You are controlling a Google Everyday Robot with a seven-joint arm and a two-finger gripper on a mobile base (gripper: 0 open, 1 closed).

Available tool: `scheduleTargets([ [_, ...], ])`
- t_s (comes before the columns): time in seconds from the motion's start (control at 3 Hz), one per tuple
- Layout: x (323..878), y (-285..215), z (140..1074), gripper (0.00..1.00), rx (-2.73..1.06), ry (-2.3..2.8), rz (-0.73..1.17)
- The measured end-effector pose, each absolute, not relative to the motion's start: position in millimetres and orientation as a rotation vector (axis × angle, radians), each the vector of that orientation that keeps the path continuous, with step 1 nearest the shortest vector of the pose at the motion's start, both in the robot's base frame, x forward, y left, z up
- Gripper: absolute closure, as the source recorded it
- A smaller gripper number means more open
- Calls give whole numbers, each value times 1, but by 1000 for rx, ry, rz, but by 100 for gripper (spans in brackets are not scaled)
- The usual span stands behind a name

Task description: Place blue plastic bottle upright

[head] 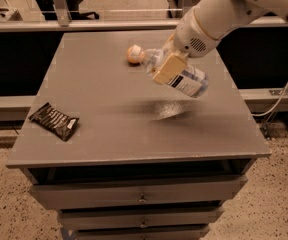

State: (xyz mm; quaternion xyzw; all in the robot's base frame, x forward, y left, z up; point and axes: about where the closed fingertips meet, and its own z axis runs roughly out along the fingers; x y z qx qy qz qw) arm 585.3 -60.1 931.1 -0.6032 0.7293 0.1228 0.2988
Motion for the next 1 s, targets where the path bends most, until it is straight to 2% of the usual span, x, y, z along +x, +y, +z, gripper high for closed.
scheduleTargets([
  [0.67, 579, -38, 956, 100, -1357, 1577, 690],
  [1.0, 578, -39, 967, 100, -1245, 1473, 797],
])
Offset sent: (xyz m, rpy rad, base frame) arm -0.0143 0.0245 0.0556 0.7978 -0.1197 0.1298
